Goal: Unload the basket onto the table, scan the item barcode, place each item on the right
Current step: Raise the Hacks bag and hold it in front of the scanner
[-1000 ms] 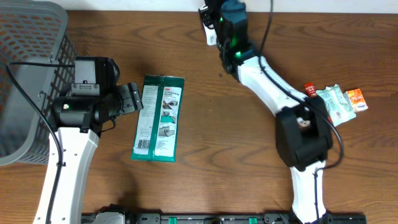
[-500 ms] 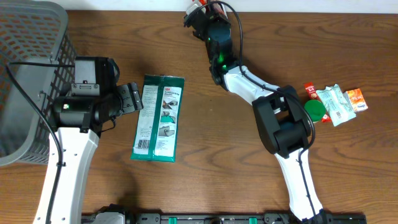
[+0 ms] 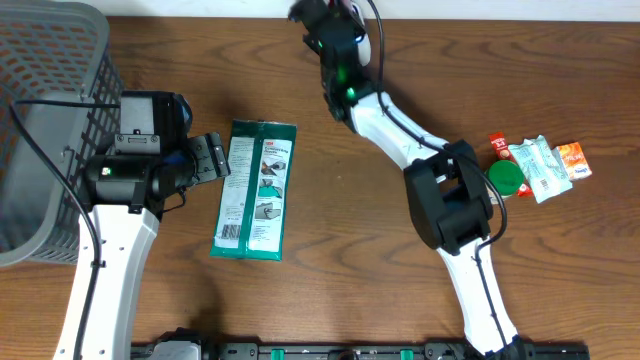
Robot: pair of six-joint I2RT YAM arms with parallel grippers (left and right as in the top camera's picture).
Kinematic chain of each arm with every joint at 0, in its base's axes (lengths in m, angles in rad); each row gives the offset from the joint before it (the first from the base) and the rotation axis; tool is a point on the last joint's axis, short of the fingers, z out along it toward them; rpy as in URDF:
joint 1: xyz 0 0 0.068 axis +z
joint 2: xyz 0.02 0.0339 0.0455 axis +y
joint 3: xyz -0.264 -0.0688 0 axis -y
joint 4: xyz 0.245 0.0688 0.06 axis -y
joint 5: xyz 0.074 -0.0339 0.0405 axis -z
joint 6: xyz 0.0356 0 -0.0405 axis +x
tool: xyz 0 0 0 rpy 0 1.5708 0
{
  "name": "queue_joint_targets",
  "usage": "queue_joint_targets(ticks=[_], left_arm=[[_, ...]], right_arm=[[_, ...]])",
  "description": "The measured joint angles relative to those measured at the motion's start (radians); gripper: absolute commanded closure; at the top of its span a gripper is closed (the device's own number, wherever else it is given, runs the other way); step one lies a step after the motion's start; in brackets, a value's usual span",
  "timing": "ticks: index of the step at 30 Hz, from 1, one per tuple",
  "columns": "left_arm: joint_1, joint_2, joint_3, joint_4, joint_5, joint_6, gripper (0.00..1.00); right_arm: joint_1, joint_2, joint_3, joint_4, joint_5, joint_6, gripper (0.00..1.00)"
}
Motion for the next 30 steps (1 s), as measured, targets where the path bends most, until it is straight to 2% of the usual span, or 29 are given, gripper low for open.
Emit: queue_joint_targets(ticks=[3, 5, 12, 17, 23, 30], left_arm=[[0.000, 0.000, 0.000, 0.000, 0.000, 0.000, 0.17], [0.000, 0.000, 0.000, 0.000, 0.000, 0.000, 0.17], [0.000, 0.000, 0.000, 0.000, 0.000, 0.000, 0.17], [0.000, 0.000, 0.000, 0.000, 0.000, 0.000, 0.17], [0.000, 0.000, 0.000, 0.000, 0.000, 0.000, 0.17], [0.000, 0.000, 0.000, 0.000, 0.000, 0.000, 0.17]], right_arm=[[0.009, 0.000, 0.112, -0.156, 0.015, 0.060, 0.99], [0.010, 0.000, 0.164, -0.189, 0.024, 0.098, 0.99], [0.010, 0.003, 0.194, -0.182, 0.052, 0.148, 0.99], [0.010, 0.029, 0.194, -0.089, 0.079, 0.153, 0.99], [0.010, 0.129, 0.196, 0.029, 0.092, 0.067, 0.99], [0.013, 0.250, 0.196, 0.142, 0.097, -0.119, 0.99]])
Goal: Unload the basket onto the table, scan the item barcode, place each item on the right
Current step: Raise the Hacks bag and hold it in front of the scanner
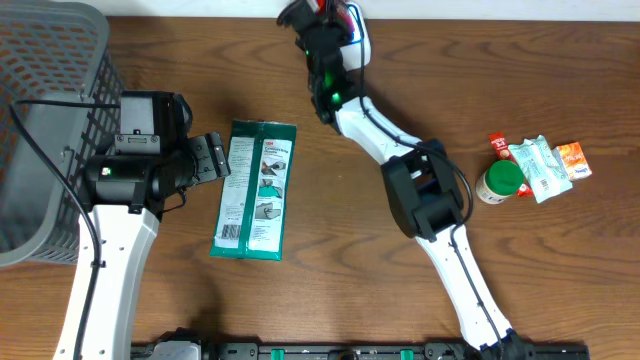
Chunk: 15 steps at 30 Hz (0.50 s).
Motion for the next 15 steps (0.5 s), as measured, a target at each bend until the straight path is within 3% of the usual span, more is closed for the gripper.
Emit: queue_joint_targets(ticks=[8, 15], left_arm=[[0.000, 0.000, 0.000, 0.000, 0.000, 0.000, 0.17], [0.000, 0.000, 0.000, 0.000, 0.000, 0.000, 0.17]], right_arm=[[0.000, 0.010, 0.000, -0.028, 0.000, -0.093, 0.99], [0.000, 0.010, 0.000, -0.126, -0.001, 0.009, 0.99]])
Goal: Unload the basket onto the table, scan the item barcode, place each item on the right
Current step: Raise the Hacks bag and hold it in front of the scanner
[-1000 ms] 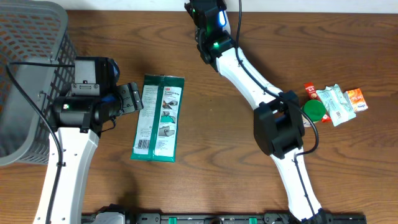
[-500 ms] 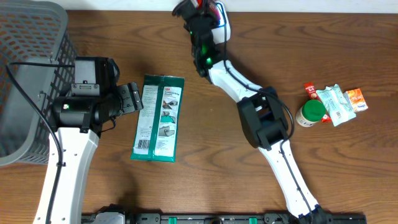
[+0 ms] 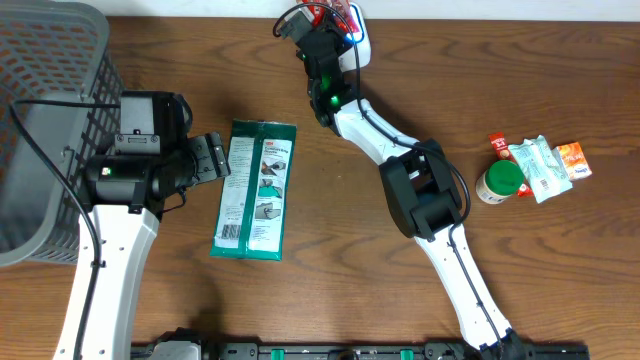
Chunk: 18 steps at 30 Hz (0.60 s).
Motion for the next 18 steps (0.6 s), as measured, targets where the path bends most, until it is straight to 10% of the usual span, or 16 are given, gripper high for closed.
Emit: queue_joint_targets(ticks=[18], left_arm=[[0.000, 0.000, 0.000, 0.000, 0.000, 0.000, 0.17]], right_arm=[[0.000, 0.000, 0.000, -0.029, 0.001, 0.200, 0.99]])
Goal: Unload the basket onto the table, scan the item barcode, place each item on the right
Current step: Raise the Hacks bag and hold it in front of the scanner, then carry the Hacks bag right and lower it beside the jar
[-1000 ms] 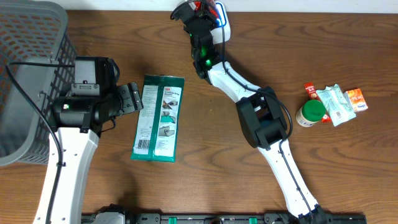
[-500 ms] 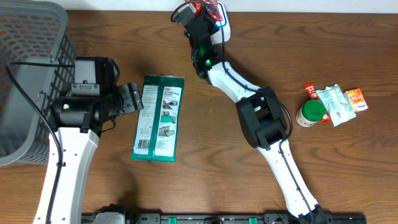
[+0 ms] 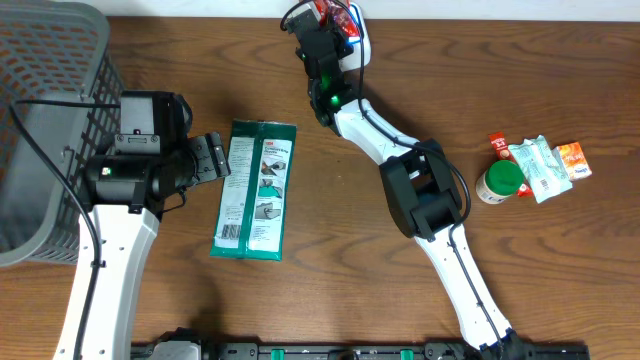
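A flat green packet (image 3: 257, 190) lies on the table left of centre, its white label with a barcode at the near end. My left gripper (image 3: 214, 158) sits open just left of the packet's far half, with nothing in it. My right arm reaches to the back edge, where my right gripper (image 3: 322, 22) is at a white scanner with red parts (image 3: 352, 28). The wrist hides its fingers, so I cannot tell whether they grip the scanner.
A grey mesh basket (image 3: 50, 60) fills the far left corner. At the right stand a green-lidded jar (image 3: 500, 182), white sachets (image 3: 540, 165), a red packet (image 3: 498, 145) and an orange packet (image 3: 572, 160). The right arm's elbow (image 3: 425, 195) hangs over the table's middle.
The right wrist has shifted a little to the right at the scanner on the back edge. The left arm and the green packet have not moved.
The right gripper was at the back edge near the scanner, with its elbow covering the green-lidded jar. Then the elbow stood further left and the jar showed. Since then the wrist has only shifted slightly at the scanner. The left gripper stayed open beside the packet throughout.
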Robot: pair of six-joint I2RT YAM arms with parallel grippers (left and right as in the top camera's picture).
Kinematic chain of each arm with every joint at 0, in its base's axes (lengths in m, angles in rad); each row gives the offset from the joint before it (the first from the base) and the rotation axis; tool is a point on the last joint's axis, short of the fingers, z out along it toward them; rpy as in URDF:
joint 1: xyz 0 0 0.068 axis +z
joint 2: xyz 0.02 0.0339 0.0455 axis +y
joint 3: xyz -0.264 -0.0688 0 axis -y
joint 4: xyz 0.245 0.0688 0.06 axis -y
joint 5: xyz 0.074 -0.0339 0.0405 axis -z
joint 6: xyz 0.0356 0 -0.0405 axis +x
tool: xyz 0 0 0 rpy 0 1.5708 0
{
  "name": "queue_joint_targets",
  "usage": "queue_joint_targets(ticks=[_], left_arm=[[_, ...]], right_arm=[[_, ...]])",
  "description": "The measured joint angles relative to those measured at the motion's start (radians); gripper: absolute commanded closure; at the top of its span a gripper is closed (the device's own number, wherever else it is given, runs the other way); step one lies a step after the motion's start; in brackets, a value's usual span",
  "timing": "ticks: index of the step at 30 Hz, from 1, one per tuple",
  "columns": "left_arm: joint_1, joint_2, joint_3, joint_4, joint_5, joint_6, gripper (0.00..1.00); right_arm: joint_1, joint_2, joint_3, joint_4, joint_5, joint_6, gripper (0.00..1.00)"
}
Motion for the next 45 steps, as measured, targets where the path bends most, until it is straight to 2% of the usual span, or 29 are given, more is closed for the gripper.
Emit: queue_joint_targets(ticks=[38, 45], left_arm=[[0.000, 0.000, 0.000, 0.000, 0.000, 0.000, 0.17], [0.000, 0.000, 0.000, 0.000, 0.000, 0.000, 0.17]], right_arm=[[-0.014, -0.002, 0.000, 0.006, -0.015, -0.037, 0.99], [-0.014, -0.093, -0.002, -0.167, 0.026, -0.037, 0.99]])
